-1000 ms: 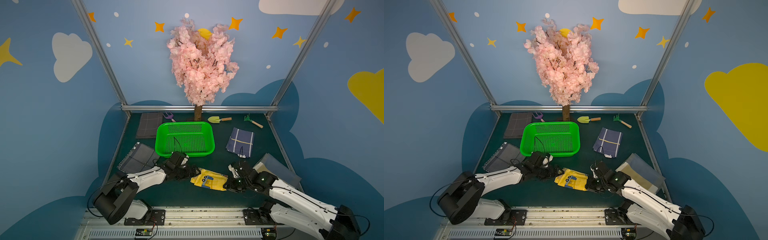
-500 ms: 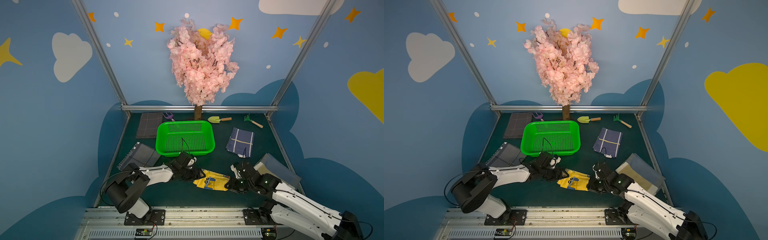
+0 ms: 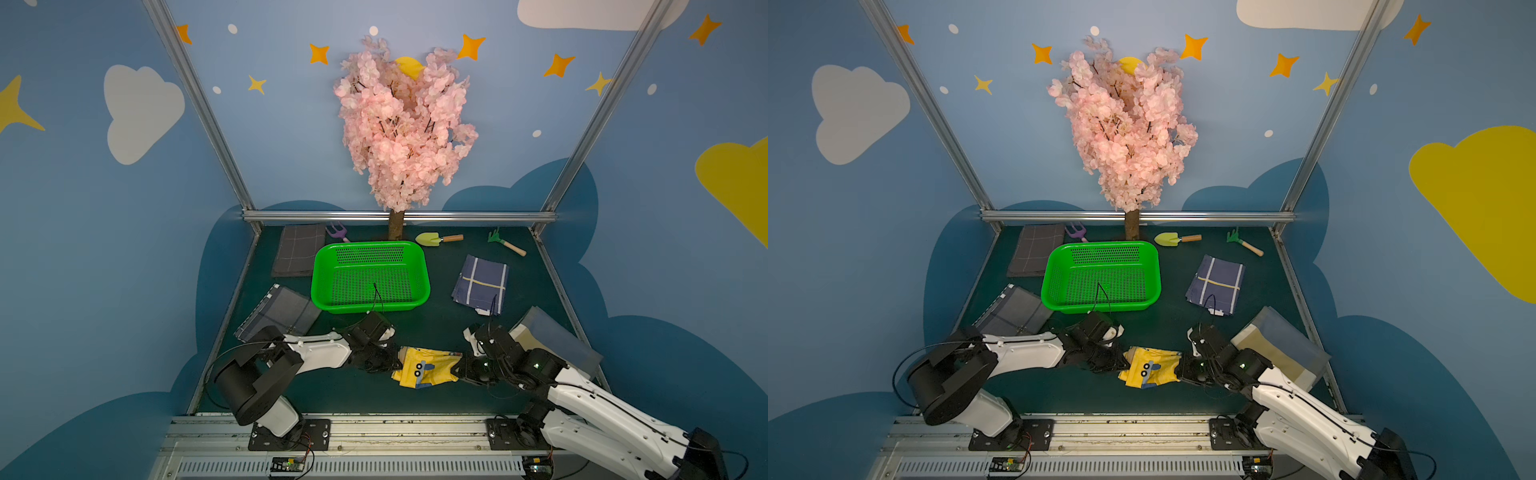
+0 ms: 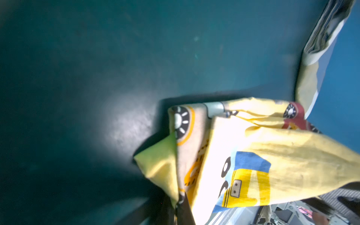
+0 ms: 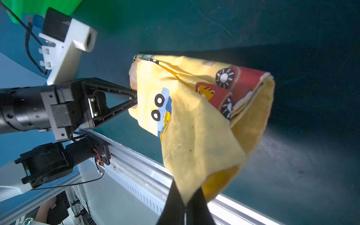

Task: Put the folded pillowcase in the basket
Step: Pick up the pillowcase at the center of the board, then place the pillowcase in the basket.

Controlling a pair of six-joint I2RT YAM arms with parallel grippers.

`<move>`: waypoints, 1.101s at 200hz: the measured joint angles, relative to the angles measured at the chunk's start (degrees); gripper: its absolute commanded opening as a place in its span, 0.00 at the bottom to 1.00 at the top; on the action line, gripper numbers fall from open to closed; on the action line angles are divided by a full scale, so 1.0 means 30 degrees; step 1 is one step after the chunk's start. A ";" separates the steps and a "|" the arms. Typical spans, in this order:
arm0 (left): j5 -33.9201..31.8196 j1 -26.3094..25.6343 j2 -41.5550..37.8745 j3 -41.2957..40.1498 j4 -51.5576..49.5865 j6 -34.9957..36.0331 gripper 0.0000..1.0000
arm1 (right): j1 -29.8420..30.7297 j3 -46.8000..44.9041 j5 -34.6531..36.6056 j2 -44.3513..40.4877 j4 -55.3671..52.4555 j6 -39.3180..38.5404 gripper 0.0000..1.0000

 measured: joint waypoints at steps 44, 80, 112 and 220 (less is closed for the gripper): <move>-0.1027 -0.0729 -0.2994 0.0954 -0.2455 0.0189 0.03 | 0.0015 0.0670 0.0051 -0.0321 -0.0816 -0.0153 0.00; -0.1727 -0.0736 -0.4889 0.1705 -0.3796 0.0291 0.03 | 0.0153 0.2827 0.0415 -0.0197 -0.1537 -0.0736 0.00; -0.2616 -0.0721 -0.6164 0.2973 -0.5442 0.0634 0.03 | 0.0153 0.6229 0.0903 0.1005 -0.1661 -0.2120 0.00; -0.4189 0.4248 -0.8648 0.6601 -0.7337 0.3155 0.03 | -0.0466 1.3267 0.0940 0.8444 -0.0401 -0.6448 0.00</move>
